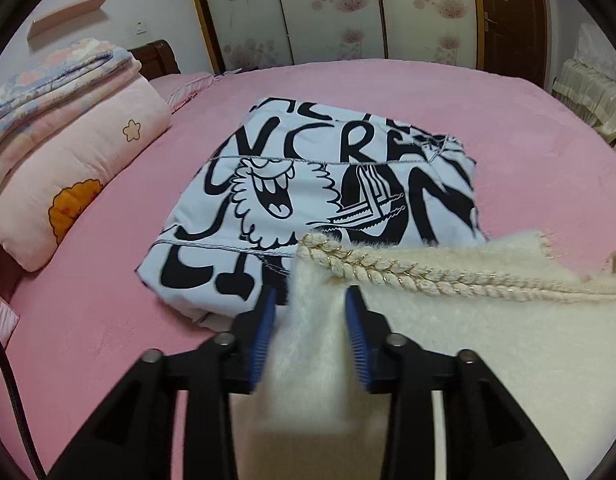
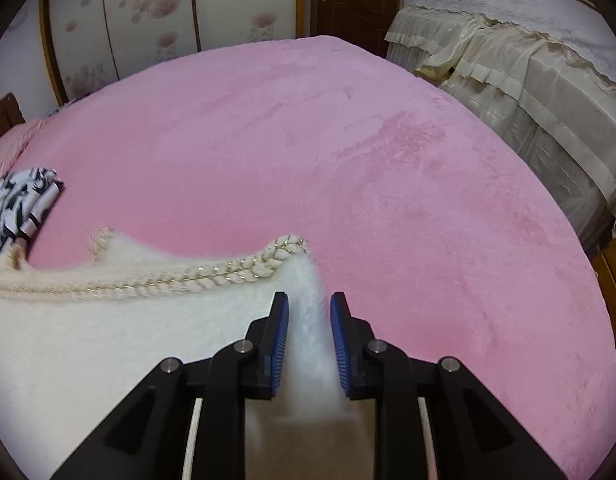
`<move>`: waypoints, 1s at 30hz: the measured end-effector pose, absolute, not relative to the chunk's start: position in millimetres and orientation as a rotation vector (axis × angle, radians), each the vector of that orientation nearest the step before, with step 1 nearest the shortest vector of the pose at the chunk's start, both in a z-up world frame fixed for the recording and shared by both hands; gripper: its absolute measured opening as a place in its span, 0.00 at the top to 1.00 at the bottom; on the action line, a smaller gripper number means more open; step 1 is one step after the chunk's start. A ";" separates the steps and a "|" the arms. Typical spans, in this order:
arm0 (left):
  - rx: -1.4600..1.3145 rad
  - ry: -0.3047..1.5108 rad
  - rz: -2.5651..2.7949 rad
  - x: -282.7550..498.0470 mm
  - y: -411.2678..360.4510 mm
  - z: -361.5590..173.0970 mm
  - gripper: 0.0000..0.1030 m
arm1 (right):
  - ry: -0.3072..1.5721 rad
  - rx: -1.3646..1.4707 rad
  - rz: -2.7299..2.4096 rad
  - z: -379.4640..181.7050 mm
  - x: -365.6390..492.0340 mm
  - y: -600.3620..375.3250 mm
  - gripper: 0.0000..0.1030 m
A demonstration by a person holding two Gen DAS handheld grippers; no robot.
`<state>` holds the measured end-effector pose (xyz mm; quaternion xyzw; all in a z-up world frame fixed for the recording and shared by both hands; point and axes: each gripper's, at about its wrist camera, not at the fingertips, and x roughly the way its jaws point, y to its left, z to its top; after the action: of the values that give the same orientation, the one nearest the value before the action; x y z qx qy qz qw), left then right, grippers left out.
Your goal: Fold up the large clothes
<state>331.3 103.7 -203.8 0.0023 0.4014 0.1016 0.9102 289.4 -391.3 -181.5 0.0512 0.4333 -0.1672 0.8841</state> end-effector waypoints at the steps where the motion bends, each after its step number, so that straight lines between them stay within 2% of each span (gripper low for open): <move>1: -0.021 0.812 0.200 320.2 104.9 -192.6 0.51 | 0.892 0.126 -0.335 -174.1 283.9 -387.3 0.79; 3: -0.056 0.787 0.177 298.2 100.5 -175.6 0.46 | 0.860 0.154 -0.289 -156.4 266.8 -371.4 0.79; 7: -0.122 0.809 0.047 253.2 71.9 -162.8 0.46 | 0.844 0.130 -0.136 -141.7 235.9 -308.9 0.79; 14: -0.093 0.892 0.026 205.2 23.9 -219.5 0.46 | 0.904 0.108 0.034 -183.0 204.7 -221.0 0.79; 15: -0.083 0.911 0.053 204.5 25.7 -230.4 0.46 | 0.923 0.088 0.011 -194.5 202.6 -222.2 0.80; 18: -0.128 0.904 0.080 197.8 51.0 -248.6 0.43 | 0.905 0.107 0.003 -209.8 187.6 -248.8 0.94; 22: -0.153 0.894 0.132 190.5 90.2 -254.4 0.43 | 0.889 -0.024 -0.244 -213.1 155.9 -298.3 0.91; 26: -0.162 0.887 0.090 184.2 106.0 -257.0 0.44 | 0.876 0.083 -0.301 -214.3 125.4 -365.5 0.94; 30: -0.138 0.893 0.114 190.7 104.4 -257.2 0.44 | 0.882 0.111 -0.290 -213.9 121.8 -368.6 0.95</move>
<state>190.7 104.4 -257.2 -0.0668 0.4312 0.0549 0.8981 121.8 -368.6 -213.9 0.0537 0.4250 -0.1397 0.8927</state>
